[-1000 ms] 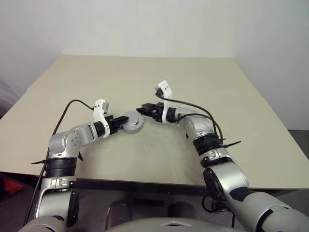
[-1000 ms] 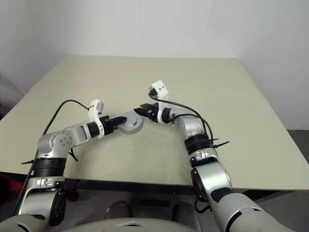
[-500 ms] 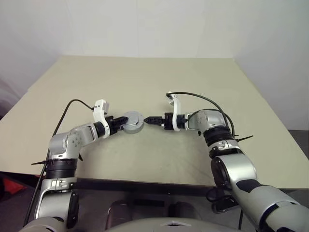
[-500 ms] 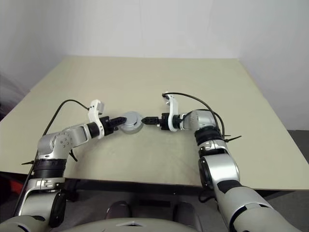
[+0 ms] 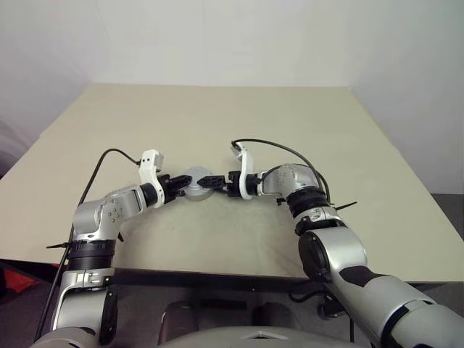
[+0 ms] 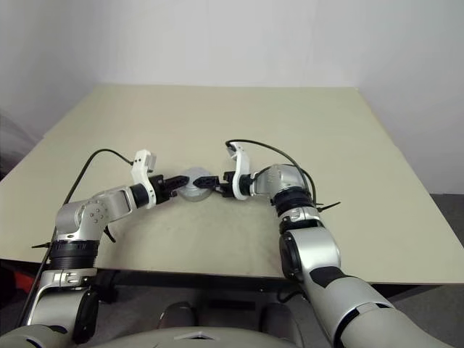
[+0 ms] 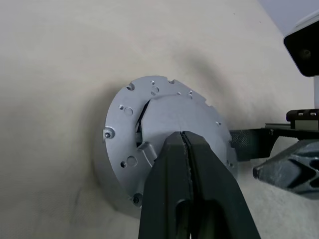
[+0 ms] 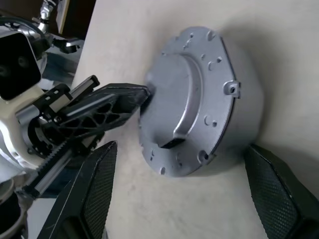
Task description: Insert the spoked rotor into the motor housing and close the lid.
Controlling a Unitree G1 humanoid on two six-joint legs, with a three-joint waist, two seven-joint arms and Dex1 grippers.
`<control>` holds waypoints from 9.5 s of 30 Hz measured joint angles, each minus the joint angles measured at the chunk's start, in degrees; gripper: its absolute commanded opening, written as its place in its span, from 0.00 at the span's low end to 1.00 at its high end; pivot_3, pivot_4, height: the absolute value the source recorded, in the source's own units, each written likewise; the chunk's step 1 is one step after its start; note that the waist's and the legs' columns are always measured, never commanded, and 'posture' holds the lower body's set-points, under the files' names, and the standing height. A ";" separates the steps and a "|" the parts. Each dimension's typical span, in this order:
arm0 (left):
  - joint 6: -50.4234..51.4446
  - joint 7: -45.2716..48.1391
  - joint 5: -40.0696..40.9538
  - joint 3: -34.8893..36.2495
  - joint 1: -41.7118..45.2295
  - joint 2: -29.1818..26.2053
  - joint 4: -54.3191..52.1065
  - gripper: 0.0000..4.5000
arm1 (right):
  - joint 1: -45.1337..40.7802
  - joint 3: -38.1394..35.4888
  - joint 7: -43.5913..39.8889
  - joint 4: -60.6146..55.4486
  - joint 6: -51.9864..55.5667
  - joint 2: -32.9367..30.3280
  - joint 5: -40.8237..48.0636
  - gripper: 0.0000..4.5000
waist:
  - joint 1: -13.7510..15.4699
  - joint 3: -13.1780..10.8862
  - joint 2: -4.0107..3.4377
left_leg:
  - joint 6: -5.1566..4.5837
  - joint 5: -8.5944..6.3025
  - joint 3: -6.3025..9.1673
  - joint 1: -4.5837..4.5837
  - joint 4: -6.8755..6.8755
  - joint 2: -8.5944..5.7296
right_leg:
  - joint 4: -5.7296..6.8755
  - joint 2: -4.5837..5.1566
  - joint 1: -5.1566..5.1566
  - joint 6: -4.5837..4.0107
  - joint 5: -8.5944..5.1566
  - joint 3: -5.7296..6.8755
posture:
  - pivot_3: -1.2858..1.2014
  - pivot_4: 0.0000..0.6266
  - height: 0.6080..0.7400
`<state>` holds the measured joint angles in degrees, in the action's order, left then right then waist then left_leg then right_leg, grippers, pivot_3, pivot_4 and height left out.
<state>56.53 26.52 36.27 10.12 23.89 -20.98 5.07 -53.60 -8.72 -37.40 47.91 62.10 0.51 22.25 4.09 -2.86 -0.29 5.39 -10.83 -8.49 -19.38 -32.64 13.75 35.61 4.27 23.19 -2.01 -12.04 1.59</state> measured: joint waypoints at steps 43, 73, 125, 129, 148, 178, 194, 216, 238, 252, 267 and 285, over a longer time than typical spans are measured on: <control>-2.58 0.94 -3.12 1.10 -0.27 -0.60 -1.54 0.00 | -6.68 -13.42 10.84 12.41 -7.90 6.22 1.54 0.46 | -0.03 -0.08 -0.11 | 0.29 0.17 -0.02 0.02 0.47 0.01 | -0.22 -0.06 0.26 -0.04 -0.03 0.05 | 0.52 0.00 1.00; -4.92 -6.86 18.12 24.79 -6.14 4.87 -4.52 0.14 | -14.16 -28.34 20.00 20.12 -14.04 3.61 14.52 0.46 | 0.36 -0.24 0.13 | 0.23 0.14 -0.02 -0.88 0.30 0.05 | -0.15 -0.08 1.12 -0.06 0.00 0.11 | 0.52 0.00 1.00; 0.14 -14.23 50.19 22.50 6.13 11.27 14.46 1.00 | -12.03 -24.17 17.41 5.01 4.03 4.37 20.51 0.46 | 2.05 -0.48 0.50 | 0.27 0.16 0.06 -1.09 -0.15 0.08 | 0.08 -0.07 1.12 0.28 0.21 0.09 | 0.52 0.00 1.00; -0.03 -14.24 50.20 22.51 6.03 11.26 14.42 1.00 | -12.03 -23.86 17.31 5.01 3.70 4.41 20.51 0.46 | 2.05 -0.48 0.50 | 0.27 0.16 0.06 -1.11 -0.19 0.08 | 0.09 -0.06 1.12 0.30 0.22 0.09 | 0.52 0.00 1.00; -1.78 -14.91 50.31 23.42 4.78 11.29 14.75 0.50 | -12.02 -22.92 16.24 5.00 2.26 4.51 20.78 0.46 | 2.06 -0.47 0.51 | 0.27 0.16 0.10 -1.20 -0.36 0.09 | 0.13 -0.06 1.12 0.32 0.27 0.09 | 0.52 0.00 1.00; -17.65 -19.34 42.81 31.11 -2.69 9.14 14.44 0.50 | -10.13 -18.11 17.36 3.50 -6.95 1.83 19.15 0.97 | 1.56 -0.46 0.63 | 0.27 0.16 0.13 -1.21 -0.38 0.09 | 0.12 -0.06 1.11 0.40 0.33 0.09 | 0.52 0.00 1.00; -25.49 -29.09 36.62 36.64 -0.04 4.21 24.11 0.50 | -9.41 -19.36 19.14 4.05 -7.84 1.76 19.21 0.97 | 1.74 -0.40 0.79 | 0.29 0.17 0.13 -0.79 -0.46 0.09 | 0.17 -0.06 0.78 0.42 0.38 0.05 | 0.52 0.00 1.00; -13.30 -38.81 51.94 37.46 -21.02 11.08 -2.64 1.00 | -9.06 -19.25 20.47 4.69 -7.73 1.30 19.18 0.98 | 0.58 -0.25 0.58 | -0.02 -0.22 -0.04 -0.38 -0.45 0.01 | -0.19 -0.02 0.12 0.26 0.25 -0.06 | 0.52 0.00 1.00; -3.43 -29.08 40.63 9.17 -16.91 -1.93 -11.73 1.00 | 7.45 6.01 -8.95 -13.82 -21.19 -12.01 3.36 0.98 | 2.65 0.19 0.38 | 0.09 -0.15 -0.01 -0.30 -0.57 0.07 | -0.14 0.01 -0.23 0.62 0.17 -0.05 | 0.52 0.00 1.00; -19.50 -8.02 5.96 -7.07 -12.41 -7.22 -12.32 1.00 | 15.93 13.84 -30.82 -21.90 -34.43 -23.92 -0.74 0.98 | 2.64 0.18 0.37 | -0.10 -0.11 -0.02 -0.33 -0.69 0.05 | -0.01 0.07 -0.21 0.51 0.20 -0.04 | 0.52 0.00 1.00; -26.26 -2.28 -3.81 -8.12 -8.13 -2.24 -10.99 1.00 | 18.17 13.86 -34.16 -20.52 -39.23 -26.55 -2.85 0.98 | 2.61 0.18 0.37 | -0.17 -0.11 -0.03 -0.37 -0.71 0.04 | 0.05 0.08 -0.17 0.44 0.19 -0.04 | 0.52 0.00 1.00; -24.76 -2.54 -5.09 -5.12 -9.79 -0.42 -10.33 1.00 | 17.10 13.80 -26.53 -15.57 -44.75 -24.35 -6.51 0.98 | 1.43 0.18 0.36 | -0.40 -0.24 -0.03 -0.40 -0.72 0.04 | 0.03 0.09 -0.15 0.42 0.18 -0.03 | 0.52 0.00 1.00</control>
<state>31.77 23.98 31.18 5.00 14.09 -21.39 -5.26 -36.50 5.08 -63.93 32.35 17.35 -23.85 15.74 5.52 -2.69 0.07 5.00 -11.06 -8.52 -19.79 -33.36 13.78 35.64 4.36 23.04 -1.58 -11.86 1.57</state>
